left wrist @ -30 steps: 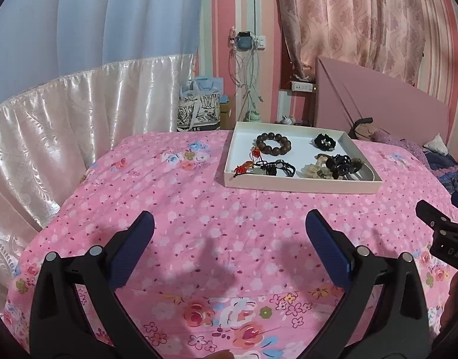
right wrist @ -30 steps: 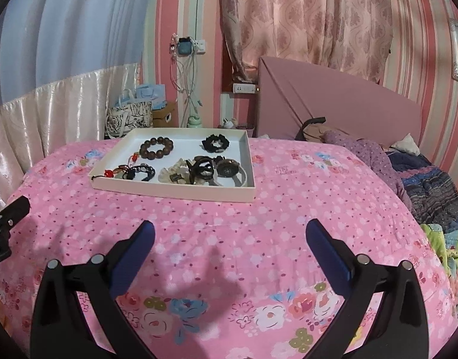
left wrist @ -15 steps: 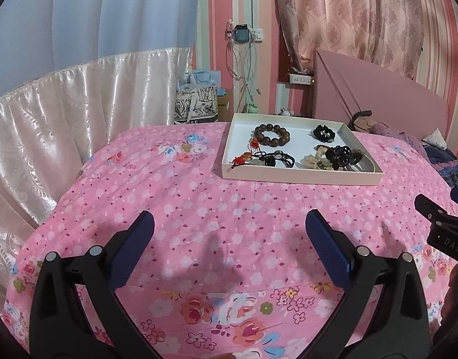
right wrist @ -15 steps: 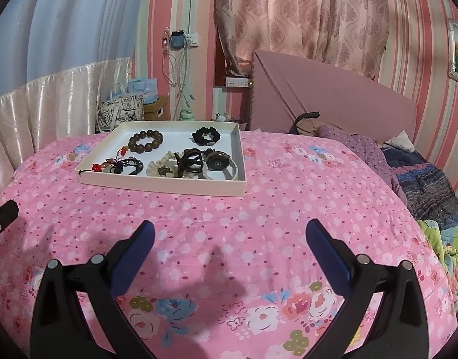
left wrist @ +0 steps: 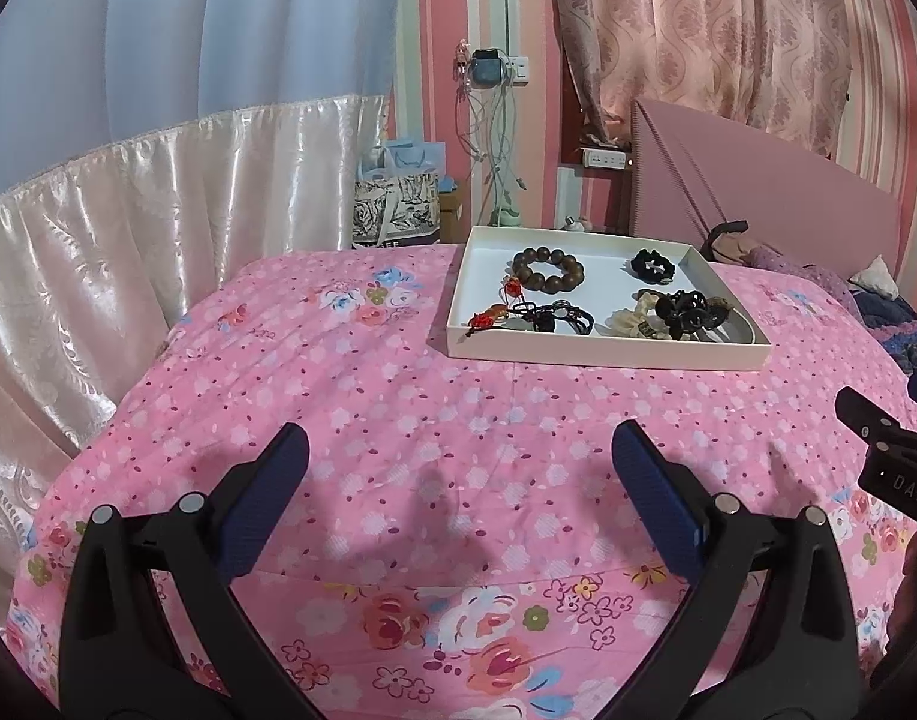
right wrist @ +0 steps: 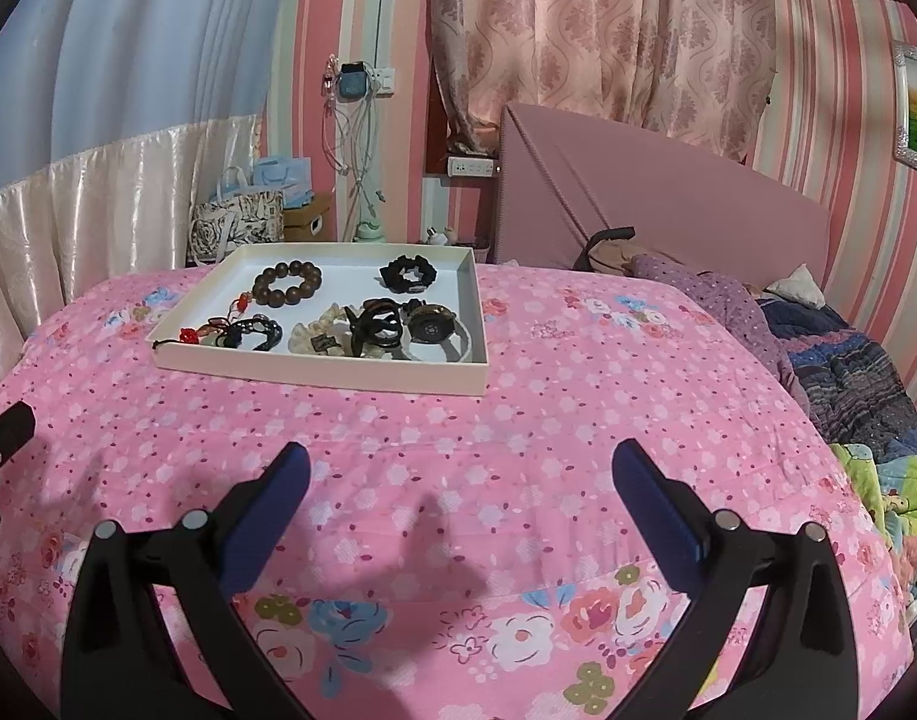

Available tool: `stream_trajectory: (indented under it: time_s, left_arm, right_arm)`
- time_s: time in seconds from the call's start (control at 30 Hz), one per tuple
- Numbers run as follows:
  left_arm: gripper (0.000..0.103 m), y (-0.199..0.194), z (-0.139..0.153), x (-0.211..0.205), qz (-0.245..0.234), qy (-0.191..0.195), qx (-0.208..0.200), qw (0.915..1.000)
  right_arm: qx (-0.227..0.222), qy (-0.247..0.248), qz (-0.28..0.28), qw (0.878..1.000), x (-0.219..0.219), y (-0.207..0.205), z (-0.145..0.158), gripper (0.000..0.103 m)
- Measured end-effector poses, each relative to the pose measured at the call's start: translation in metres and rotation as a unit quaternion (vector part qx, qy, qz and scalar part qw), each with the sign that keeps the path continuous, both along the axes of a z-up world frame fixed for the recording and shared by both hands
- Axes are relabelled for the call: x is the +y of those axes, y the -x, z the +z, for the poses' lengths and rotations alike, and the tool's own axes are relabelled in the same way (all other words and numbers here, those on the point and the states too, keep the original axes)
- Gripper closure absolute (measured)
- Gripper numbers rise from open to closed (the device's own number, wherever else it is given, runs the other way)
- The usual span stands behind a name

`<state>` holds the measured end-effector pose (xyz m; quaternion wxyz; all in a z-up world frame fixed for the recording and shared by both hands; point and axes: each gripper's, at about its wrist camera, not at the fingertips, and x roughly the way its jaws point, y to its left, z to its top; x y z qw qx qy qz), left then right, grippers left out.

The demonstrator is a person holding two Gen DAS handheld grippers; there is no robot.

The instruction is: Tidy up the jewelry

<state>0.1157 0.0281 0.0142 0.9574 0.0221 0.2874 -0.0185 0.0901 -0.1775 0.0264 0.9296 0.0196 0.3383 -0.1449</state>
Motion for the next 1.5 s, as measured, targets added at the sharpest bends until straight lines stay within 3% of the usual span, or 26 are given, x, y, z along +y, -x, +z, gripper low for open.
stream_trajectory:
  time_s: [1.5]
  left_arm:
    - [0.003, 0.0, -0.0025, 0.0004, 0.004, -0.006, 0.0, 1.0]
  right_arm:
    - [0.0, 0.004, -0.006, 1.0, -0.0037, 0.0014, -0.0007, 0.002]
